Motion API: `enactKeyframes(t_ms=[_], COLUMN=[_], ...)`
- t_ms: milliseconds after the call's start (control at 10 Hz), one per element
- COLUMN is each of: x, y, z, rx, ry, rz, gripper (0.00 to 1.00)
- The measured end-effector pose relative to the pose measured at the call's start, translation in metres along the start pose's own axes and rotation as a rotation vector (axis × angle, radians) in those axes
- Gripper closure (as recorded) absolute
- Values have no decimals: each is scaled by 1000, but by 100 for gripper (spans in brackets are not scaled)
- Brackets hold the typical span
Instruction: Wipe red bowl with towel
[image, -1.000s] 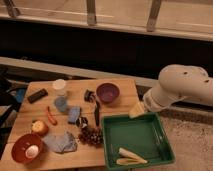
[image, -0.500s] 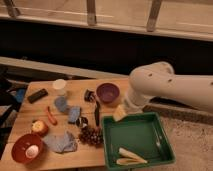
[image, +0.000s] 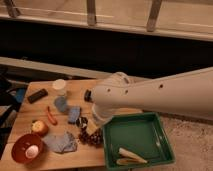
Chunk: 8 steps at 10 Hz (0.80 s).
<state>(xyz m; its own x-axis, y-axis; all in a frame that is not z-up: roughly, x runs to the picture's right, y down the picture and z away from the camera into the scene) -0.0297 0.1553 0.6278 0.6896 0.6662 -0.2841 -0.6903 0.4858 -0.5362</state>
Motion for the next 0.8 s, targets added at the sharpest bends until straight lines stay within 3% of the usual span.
enactKeyframes(t_ms=[500,800], x=[-1,-25], y=[-1,13], z=[6,51], rx=[-14,-64], ry=[-1,21], rz=[-5,-62], gripper=[31,31])
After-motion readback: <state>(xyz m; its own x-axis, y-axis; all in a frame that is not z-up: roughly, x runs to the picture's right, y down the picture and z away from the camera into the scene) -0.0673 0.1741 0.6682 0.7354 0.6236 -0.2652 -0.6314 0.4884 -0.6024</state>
